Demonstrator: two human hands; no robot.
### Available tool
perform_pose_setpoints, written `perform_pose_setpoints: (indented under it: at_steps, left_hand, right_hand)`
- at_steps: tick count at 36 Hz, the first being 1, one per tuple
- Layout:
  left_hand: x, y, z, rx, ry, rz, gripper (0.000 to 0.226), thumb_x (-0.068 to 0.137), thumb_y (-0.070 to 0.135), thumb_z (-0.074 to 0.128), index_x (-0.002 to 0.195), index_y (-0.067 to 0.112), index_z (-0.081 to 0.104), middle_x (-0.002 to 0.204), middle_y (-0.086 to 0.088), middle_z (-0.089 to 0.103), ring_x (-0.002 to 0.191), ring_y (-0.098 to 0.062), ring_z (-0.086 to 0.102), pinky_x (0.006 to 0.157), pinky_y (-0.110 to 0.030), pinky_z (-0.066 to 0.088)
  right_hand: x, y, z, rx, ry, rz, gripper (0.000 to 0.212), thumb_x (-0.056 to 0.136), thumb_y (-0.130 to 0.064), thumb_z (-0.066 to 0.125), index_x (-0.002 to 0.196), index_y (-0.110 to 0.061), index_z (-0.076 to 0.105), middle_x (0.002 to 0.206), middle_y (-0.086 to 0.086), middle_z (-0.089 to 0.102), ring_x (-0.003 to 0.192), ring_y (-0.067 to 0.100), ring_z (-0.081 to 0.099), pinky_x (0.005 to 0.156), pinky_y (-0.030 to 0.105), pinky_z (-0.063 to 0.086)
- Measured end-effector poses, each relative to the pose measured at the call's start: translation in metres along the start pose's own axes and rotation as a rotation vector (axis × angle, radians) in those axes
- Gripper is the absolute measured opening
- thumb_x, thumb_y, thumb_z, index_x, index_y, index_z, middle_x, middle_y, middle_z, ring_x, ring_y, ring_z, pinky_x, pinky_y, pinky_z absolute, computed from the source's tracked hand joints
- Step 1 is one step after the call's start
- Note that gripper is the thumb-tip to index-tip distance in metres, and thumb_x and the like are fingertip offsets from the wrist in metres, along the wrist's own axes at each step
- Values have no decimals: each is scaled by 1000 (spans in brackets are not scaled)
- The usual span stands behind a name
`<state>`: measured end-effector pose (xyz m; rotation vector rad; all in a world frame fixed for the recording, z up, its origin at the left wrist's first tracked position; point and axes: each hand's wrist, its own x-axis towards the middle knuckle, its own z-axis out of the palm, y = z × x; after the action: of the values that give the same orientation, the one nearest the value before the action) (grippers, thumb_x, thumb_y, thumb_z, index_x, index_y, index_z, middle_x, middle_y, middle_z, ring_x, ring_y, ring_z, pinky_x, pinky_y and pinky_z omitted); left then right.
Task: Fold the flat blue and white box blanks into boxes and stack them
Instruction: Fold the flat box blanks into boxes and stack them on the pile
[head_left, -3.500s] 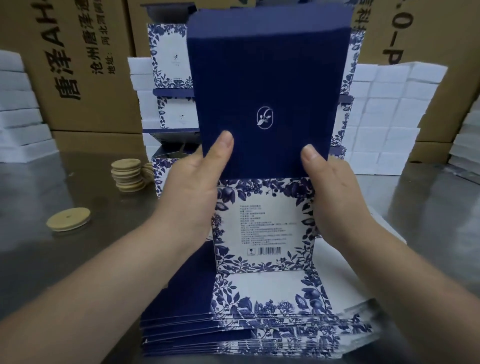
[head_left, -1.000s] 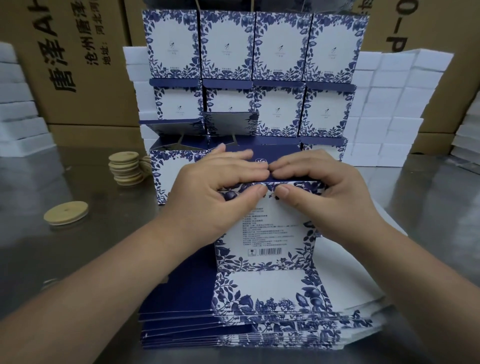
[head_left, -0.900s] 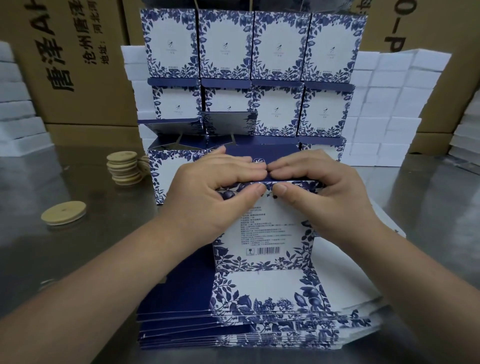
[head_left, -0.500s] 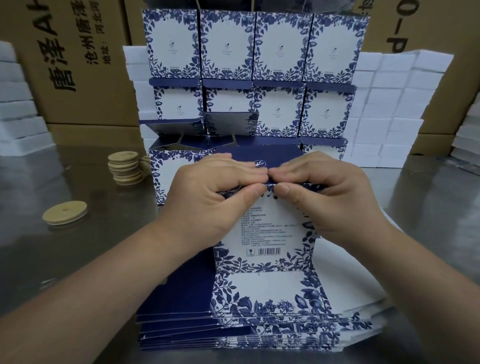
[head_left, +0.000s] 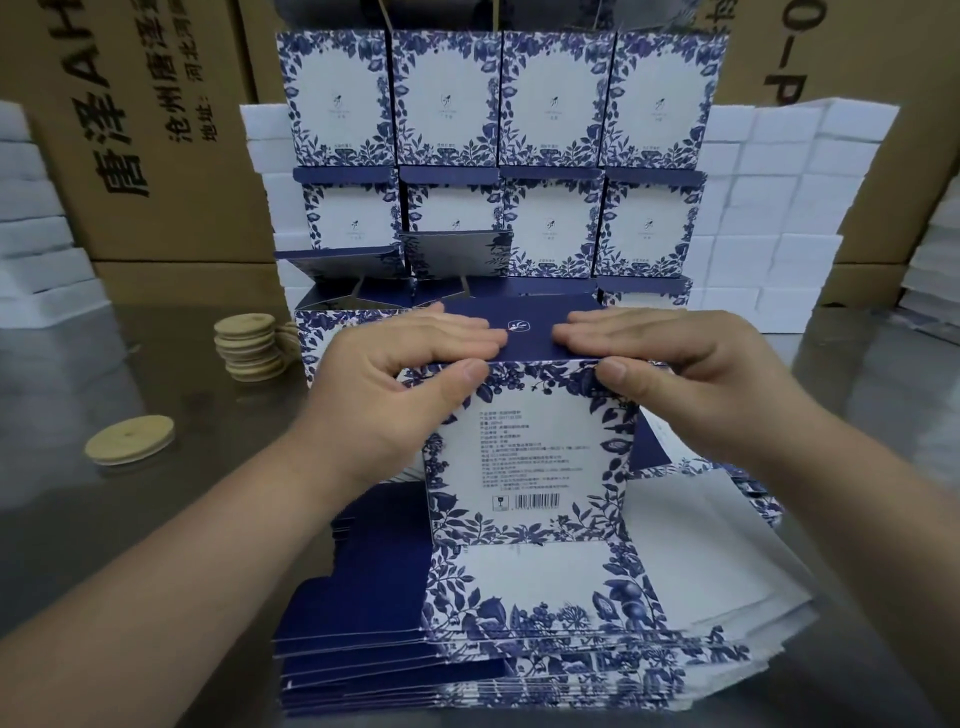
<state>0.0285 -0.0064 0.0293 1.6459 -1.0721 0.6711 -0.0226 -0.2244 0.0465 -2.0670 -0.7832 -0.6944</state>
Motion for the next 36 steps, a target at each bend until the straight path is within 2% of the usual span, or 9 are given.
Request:
perform_pose_setpoints:
  at_steps: [8,12,16,19,23,25,27,32,36]
  left_hand:
    - [-1,5,3,46,22,21,23,80,26,57,102,22,62,97,17,66,96,8,61,103,-21,39]
    - [0,9,4,59,22,48,15,81,25,56,92,27,67,105,19,62,98,6,61,104,-27,39]
    - [3,15,0,41,48,95,16,85,26,55,99,26,64,95,31,66,100,-2,63,105,-31,38]
    - [1,20,6,21,28,134,12,86,26,56,94,24,64,94,32,66,100,-4,63,106,-33,37]
    - [-3,24,13,-5,40,152,18,89,40,55,94,25,64,94,30,65,100,-5,63,104,-34,37]
    - [-3,25,12,-18,39,162,20,90,43,54,94,26,63,94,27,65,101,-8,62,104,-36,37]
    - [-2,25,11,10,13,176,27,87,48,55,97,23,61,99,22,63,107,-10,59,105,-35,36]
    - [-3,17,7,247,25,65,51,74,67,56,115,39,44,127,20,38,126,-14,40,108,-32,32]
    - [-1,5,5,307,261,-129,54,75,47,64,119,32,37,126,7,37,122,-12,40,107,-31,33]
  right_hand:
    - [-2,5,8,-65,105,-66,34,81,-11,60,115,-11,56,105,-14,62,104,6,61,98,24,46]
    - [-3,3,9,30,149,-24,22,82,-26,60,101,-22,70,99,-20,69,104,0,62,94,20,46]
    - [3,2,1,313,508,156,22,82,-38,52,87,-34,73,105,-11,71,116,11,58,104,31,39]
    - [8,12,-8,374,699,436,17,91,-27,53,84,-29,69,105,-13,69,110,5,58,107,36,38]
    - [10,17,-1,409,468,729,25,90,-4,51,93,-18,72,107,1,71,104,17,65,103,41,42]
    - [7,17,5,490,347,763,39,89,0,50,69,-20,77,78,-1,75,76,14,71,79,31,54]
    - [3,17,8,522,306,770,54,89,2,44,52,-24,73,61,-1,70,53,15,66,54,22,52]
    - [7,18,7,237,317,757,15,77,-6,49,71,2,61,79,31,57,69,22,49,68,36,35]
    - [11,19,5,299,433,774,13,69,-10,45,77,-11,55,66,12,43,65,20,38,58,33,34]
